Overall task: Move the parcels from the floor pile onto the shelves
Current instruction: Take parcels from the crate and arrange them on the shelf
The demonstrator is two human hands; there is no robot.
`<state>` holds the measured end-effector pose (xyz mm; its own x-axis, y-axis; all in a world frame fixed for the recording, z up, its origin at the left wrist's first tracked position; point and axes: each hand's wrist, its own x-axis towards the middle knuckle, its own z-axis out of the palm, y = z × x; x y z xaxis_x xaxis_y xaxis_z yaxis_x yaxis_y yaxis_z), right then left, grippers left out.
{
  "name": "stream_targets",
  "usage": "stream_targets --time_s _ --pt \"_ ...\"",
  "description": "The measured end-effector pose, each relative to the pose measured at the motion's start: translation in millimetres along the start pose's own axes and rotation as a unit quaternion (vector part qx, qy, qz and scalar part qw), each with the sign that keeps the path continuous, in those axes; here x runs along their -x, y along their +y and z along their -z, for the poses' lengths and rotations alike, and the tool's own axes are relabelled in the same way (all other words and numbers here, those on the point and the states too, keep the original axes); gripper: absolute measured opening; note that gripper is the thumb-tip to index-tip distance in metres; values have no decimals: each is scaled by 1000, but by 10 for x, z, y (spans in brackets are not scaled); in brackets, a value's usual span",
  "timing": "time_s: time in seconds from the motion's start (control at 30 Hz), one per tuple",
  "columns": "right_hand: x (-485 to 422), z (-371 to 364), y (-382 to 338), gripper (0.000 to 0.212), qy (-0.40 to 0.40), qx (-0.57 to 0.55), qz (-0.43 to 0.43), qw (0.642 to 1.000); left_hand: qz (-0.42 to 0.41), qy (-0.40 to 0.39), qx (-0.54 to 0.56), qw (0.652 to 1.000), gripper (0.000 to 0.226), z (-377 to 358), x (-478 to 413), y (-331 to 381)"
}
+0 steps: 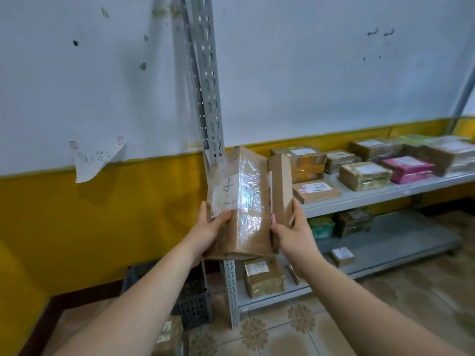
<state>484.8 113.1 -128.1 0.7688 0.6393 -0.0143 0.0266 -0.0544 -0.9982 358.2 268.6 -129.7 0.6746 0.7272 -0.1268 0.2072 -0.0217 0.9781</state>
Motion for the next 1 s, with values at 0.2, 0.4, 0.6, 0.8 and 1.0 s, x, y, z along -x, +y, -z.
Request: stream_targets --time_s 0.2,0.4,0.6,0.8,1.0 --pt "-74 236 37 81 54 -26 -2 998 -39 13 39 998 92 -238 -235 33" --pt "-207 318 98 78 124 -33 1 992 -41 48 -38 997 107 -212 -562 -96" --pt "-383 408 137 75 186 -13 -4 982 -5 -41 -64 997 75 -330 -920 -148" --pt "-561 437 267 77 224 -15 -26 974 78 -160 135 975 43 -526 -1028 -158" --pt "-886 650 309 76 230 -7 -28 973 74 -201 201 956 67 -723 -1365 -127"
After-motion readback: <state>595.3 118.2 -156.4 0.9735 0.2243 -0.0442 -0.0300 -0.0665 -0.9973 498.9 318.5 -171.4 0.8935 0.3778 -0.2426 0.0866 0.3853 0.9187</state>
